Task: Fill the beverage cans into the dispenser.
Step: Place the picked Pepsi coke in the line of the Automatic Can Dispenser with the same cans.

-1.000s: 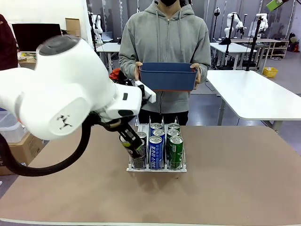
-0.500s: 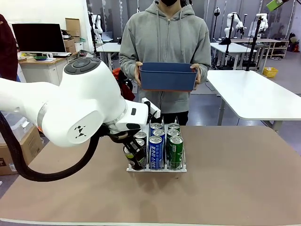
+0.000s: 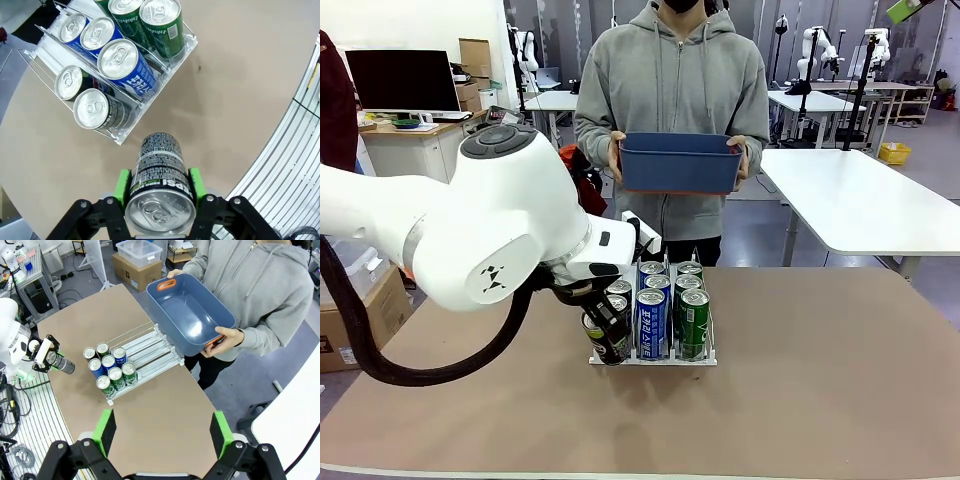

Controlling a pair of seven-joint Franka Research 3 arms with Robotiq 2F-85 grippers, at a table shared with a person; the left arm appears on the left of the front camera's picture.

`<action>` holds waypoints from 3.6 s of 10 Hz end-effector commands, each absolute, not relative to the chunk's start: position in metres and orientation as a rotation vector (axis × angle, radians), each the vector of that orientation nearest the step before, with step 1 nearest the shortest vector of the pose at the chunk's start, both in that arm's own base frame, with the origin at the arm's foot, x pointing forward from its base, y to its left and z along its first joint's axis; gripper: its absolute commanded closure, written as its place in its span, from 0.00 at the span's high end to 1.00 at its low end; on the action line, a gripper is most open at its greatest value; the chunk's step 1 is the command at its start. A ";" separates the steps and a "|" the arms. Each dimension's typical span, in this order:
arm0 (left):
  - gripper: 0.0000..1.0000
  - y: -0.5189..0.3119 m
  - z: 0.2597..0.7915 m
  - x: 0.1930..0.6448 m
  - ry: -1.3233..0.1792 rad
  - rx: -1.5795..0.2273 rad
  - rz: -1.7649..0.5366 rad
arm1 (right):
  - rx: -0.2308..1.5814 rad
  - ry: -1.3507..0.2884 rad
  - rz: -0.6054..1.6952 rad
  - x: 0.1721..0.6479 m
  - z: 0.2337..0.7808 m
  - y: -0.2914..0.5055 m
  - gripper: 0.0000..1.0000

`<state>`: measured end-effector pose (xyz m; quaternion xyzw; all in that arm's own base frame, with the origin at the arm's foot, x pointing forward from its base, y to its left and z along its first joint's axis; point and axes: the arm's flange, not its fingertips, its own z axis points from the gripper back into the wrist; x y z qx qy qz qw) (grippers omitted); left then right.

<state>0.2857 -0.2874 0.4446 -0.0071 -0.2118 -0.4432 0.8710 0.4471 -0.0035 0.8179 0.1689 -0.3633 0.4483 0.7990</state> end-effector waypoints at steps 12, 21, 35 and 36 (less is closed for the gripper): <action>0.58 -0.288 0.422 0.350 -0.380 0.042 -0.890 | 0.370 -0.802 0.949 0.447 0.816 -0.001 1.00; 0.58 -0.297 0.414 0.402 -0.431 0.000 -0.835 | 0.370 -0.802 0.949 0.447 0.816 -0.001 1.00; 0.58 -0.293 0.381 0.442 -0.183 0.056 -0.703 | 0.370 -0.802 0.949 0.447 0.816 -0.001 1.00; 0.58 -0.292 0.382 0.441 -0.172 0.048 -0.713 | 0.370 -0.802 0.949 0.447 0.816 -0.001 1.00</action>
